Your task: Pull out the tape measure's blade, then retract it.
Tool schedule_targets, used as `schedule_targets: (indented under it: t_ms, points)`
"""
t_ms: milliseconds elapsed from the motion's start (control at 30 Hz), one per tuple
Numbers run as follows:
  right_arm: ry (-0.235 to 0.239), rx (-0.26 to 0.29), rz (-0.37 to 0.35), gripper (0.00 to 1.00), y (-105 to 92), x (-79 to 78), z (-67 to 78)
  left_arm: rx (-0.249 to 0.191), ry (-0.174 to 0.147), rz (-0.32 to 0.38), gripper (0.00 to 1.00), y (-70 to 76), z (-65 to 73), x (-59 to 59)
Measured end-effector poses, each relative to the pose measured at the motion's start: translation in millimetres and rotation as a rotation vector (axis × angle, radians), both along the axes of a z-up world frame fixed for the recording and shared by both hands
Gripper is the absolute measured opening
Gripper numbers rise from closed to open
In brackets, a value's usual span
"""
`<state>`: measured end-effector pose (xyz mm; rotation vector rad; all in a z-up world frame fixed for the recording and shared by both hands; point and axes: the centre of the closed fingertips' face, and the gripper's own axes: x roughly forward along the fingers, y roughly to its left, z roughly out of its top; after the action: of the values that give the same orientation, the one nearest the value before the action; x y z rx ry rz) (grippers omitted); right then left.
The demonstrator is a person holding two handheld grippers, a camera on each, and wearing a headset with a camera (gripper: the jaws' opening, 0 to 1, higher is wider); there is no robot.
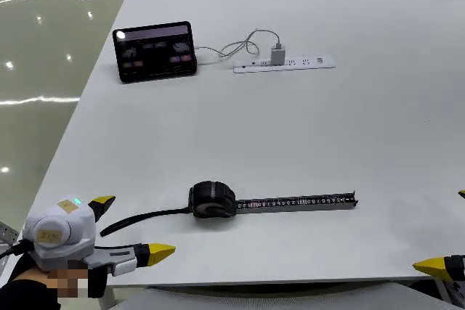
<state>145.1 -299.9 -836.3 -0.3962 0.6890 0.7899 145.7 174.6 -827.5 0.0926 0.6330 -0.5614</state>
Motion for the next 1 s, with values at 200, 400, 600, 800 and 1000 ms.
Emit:
schedule_targets:
  t_ms: [200,400,600,800,1000]
  points:
    - [-0.004,-0.021,0.020,1.00,1.3,4.5,4.1,-0.007,0.007,0.007,1.00,-1.2,-3.7,9.9]
    - [-0.014,-0.042,0.063,1.00,9.1,19.3,10.0,-0.011,-0.027,0.034,1.00,-20.0,12.3,23.4]
    - [-0.022,-0.058,0.113,1.00,21.3,27.4,21.1,-0.030,-0.031,0.078,1.00,-28.6,21.3,32.5]
    - [-0.009,-0.088,0.188,1.00,30.7,33.6,20.5,0.013,-0.015,0.073,1.00,-39.1,21.4,35.5]
    - [0.005,-0.110,0.244,1.00,38.8,40.1,15.4,0.061,-0.019,0.103,1.00,-49.8,18.9,43.3]
